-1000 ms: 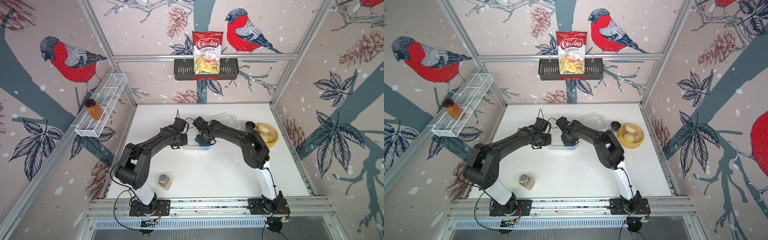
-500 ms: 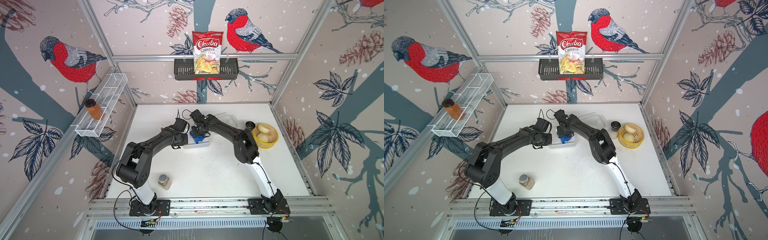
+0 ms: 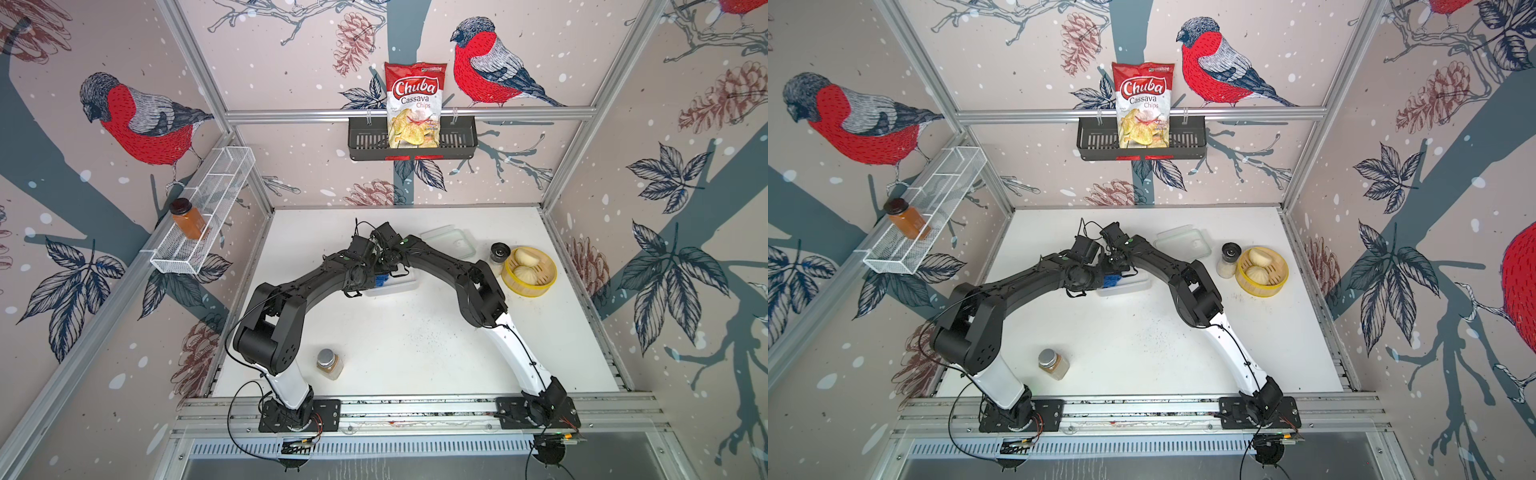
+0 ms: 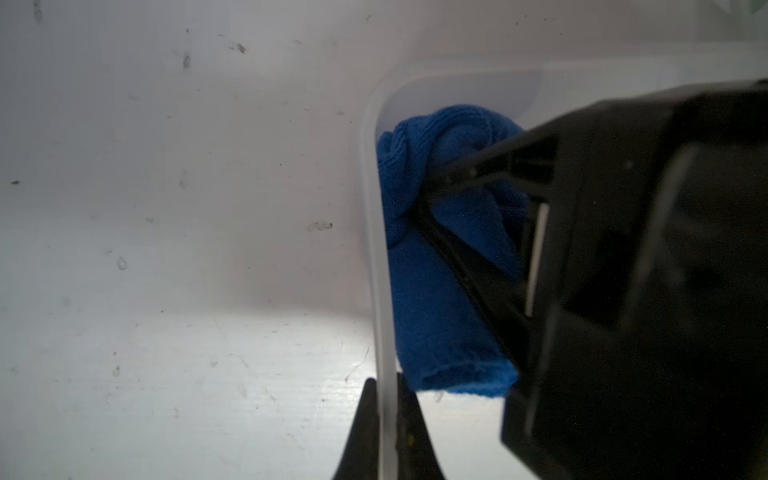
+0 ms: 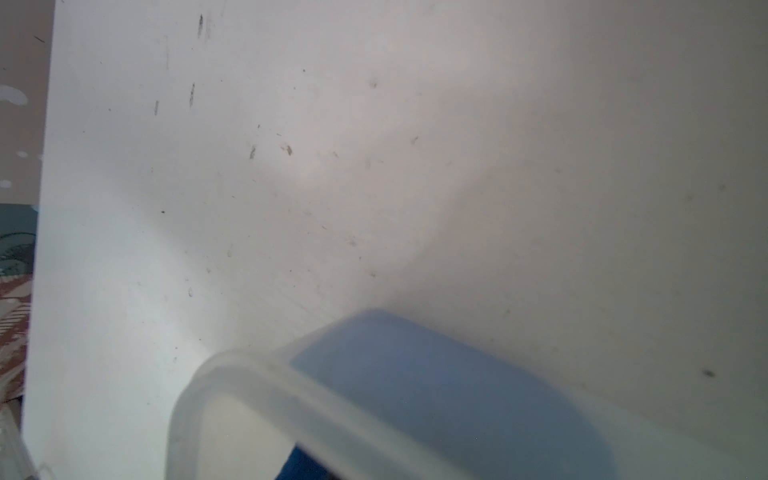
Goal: Wipe the insides of the lunch boxes
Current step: Wipe the dirt inside the lunch box.
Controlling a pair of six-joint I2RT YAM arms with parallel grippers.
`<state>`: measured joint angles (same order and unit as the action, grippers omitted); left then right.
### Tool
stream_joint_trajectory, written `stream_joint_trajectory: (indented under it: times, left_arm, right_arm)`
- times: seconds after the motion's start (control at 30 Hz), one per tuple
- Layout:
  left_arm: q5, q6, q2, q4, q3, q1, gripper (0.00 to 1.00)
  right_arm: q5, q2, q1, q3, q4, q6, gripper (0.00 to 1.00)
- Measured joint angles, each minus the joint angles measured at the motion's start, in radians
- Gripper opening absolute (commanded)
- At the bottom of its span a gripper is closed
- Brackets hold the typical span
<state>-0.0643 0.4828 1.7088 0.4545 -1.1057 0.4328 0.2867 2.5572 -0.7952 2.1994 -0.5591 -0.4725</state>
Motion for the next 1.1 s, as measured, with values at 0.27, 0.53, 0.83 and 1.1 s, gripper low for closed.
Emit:
stream_joint_trajectory:
  times: [0.27,0.53,0.83,1.1]
  left_arm:
    - [0.05,-0.017,0.009,-0.074,0.006,0.013,0.0]
    - [0.064,-0.016,0.01,-0.085,0.006,0.014,0.0]
    - [0.078,-0.016,0.012,-0.081,-0.001,0.014,0.0]
    - [0.075,-0.045,0.01,-0.006,-0.015,0.014,0.0]
  right_arm:
    - [-0.084,-0.14,0.093,-0.19,-0.06,0.032,0.0]
    - [-0.423,-0.164,0.069,-0.204,-0.168,0.117,0.0]
    - [-0.704,-0.19,0.014,-0.28,-0.182,0.182,0.0]
    - [-0.548,-0.351,-0.018,-0.539,-0.087,0.181,0.0]
